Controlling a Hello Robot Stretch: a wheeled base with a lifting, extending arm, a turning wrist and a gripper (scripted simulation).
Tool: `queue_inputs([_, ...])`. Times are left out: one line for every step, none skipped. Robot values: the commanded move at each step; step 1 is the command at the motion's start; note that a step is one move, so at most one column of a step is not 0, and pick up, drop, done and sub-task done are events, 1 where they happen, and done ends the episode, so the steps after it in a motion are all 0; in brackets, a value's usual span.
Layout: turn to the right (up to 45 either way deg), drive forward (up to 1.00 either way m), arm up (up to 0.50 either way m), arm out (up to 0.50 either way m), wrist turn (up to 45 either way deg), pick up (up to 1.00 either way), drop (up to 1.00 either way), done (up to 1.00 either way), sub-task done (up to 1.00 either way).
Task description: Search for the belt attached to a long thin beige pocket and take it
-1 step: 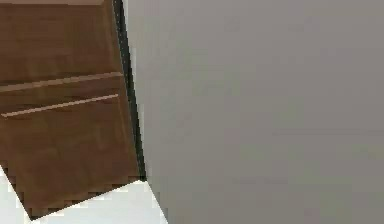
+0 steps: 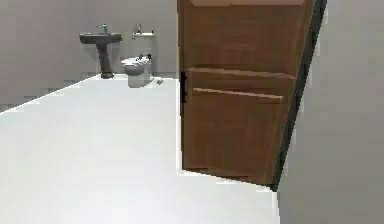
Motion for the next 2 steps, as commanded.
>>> queue_inputs([-45.0,0.0,0.0,0.0,0.0,0.0,0.0,0.0,0.0])
queue_inputs([-27.0,0.0,0.0,0.0,0.0,0.0,0.0,0.0,0.0])
